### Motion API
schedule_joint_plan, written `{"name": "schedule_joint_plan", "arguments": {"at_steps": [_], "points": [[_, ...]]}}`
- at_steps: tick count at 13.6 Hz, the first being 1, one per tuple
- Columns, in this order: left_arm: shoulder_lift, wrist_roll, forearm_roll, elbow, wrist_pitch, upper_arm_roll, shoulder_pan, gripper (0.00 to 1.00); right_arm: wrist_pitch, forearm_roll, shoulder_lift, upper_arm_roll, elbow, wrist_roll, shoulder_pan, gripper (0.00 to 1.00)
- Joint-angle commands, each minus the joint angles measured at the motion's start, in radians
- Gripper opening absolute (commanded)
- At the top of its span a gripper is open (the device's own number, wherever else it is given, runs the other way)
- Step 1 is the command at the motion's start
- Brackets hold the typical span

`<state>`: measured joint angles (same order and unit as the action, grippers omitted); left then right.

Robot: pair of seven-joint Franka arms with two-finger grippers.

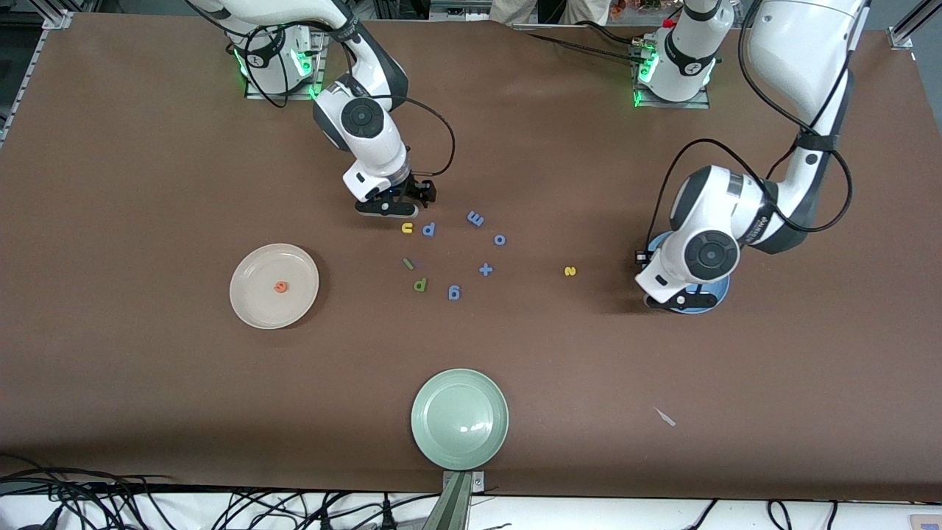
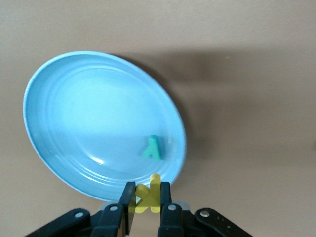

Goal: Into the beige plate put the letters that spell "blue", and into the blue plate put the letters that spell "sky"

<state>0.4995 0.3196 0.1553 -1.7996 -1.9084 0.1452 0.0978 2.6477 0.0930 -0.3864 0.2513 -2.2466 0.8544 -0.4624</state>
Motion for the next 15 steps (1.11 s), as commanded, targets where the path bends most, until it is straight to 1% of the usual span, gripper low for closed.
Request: {"name": "schedule_joint_plan", "arguments": {"at_steps": [1, 2, 4, 5, 7, 8, 10, 12, 13, 14, 15], "points": [[0.002, -0.045, 0.023, 0.005, 0.012, 0.007, -0.024, 1.0, 0.031, 0.086, -0.034, -0.035, 0.007, 0.015, 0.005, 0.89], [0.001, -0.042, 0.023, 0.009, 0.014, 0.01, -0.021, 1.0, 0.053, 0.111, -0.054, -0.049, 0.016, 0.015, 0.005, 0.89], [0.001, -0.033, 0.007, 0.016, 0.012, 0.017, -0.017, 1.0, 0.104, 0.117, -0.087, -0.053, 0.016, 0.041, -0.008, 0.89], [-0.001, -0.03, -0.005, 0.019, 0.012, 0.019, -0.006, 1.0, 0.109, 0.119, -0.095, -0.073, 0.025, 0.047, -0.027, 0.89], [0.001, 0.025, -0.136, 0.031, 0.0, 0.019, 0.011, 1.0, 0.106, 0.12, -0.104, -0.128, 0.053, 0.069, -0.094, 0.89], [0.005, 0.065, -0.184, 0.052, 0.0, 0.019, 0.022, 1.0, 0.106, 0.12, -0.12, -0.154, 0.061, 0.081, -0.131, 0.89], [0.028, 0.126, -0.192, 0.091, -0.003, 0.019, 0.072, 1.0, 0.109, 0.12, -0.135, -0.204, 0.064, 0.107, -0.192, 0.87], [0.069, 0.212, -0.189, 0.14, -0.07, 0.019, 0.138, 1.0, 0.109, 0.123, -0.135, -0.225, 0.065, 0.107, -0.209, 0.78], [0.085, 0.269, -0.184, 0.14, -0.117, 0.016, 0.172, 1.0, 0.11, 0.126, -0.134, -0.225, 0.064, 0.106, -0.206, 0.71], [0.102, 0.301, -0.181, 0.134, -0.147, 0.016, 0.193, 1.0, 0.11, 0.126, -0.132, -0.225, 0.065, 0.104, -0.206, 0.61], [0.123, 0.303, -0.178, 0.123, -0.181, 0.014, 0.201, 0.99, 0.11, 0.128, -0.131, -0.227, 0.064, 0.101, -0.203, 0.49]]}}
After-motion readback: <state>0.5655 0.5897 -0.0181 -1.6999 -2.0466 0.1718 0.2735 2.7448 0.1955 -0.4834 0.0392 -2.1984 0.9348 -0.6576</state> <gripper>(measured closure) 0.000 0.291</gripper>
